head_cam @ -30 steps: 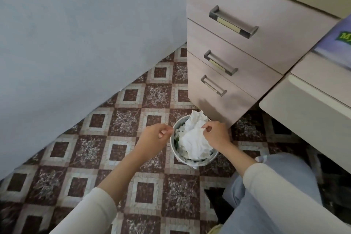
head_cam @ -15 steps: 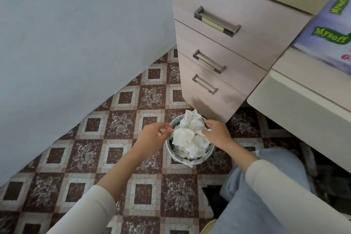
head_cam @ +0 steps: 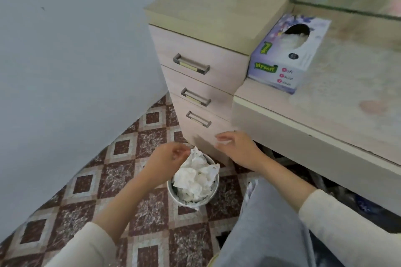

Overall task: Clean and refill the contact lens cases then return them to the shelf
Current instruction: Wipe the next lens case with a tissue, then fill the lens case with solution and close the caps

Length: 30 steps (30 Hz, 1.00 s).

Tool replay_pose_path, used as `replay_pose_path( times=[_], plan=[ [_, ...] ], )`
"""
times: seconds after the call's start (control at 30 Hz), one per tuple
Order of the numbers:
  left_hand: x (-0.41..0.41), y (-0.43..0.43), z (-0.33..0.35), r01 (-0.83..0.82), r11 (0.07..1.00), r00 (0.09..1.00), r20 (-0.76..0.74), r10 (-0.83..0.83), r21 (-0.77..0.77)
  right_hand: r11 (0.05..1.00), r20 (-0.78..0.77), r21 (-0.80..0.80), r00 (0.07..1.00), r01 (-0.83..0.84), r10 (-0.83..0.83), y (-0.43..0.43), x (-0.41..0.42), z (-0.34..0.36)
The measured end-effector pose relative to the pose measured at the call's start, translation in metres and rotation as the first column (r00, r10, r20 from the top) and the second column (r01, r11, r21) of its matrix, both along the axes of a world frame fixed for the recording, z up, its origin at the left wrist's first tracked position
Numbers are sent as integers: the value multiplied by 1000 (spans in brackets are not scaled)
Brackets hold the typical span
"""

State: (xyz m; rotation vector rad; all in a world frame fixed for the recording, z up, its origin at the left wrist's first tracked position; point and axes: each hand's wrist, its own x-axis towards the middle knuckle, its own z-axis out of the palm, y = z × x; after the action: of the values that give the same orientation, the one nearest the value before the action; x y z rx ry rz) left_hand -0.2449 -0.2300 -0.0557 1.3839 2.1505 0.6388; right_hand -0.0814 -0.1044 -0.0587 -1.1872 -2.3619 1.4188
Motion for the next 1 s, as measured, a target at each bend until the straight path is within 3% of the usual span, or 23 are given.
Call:
replay_pose_path(
  times=[0.37,0.7,1.0],
  plan=[
    [107,91,75,306,921,952,-59,-301,240,918,-169,247,946,311,-276,18,145,101],
    [206,193,86,492,831,870,-107,-482,260,756,-82,396,840,522,-537,53,271,114],
    [235,228,62,587,797,798,-273,-538,145,679,80,504,754,533,-651,70,315,86]
  ],
)
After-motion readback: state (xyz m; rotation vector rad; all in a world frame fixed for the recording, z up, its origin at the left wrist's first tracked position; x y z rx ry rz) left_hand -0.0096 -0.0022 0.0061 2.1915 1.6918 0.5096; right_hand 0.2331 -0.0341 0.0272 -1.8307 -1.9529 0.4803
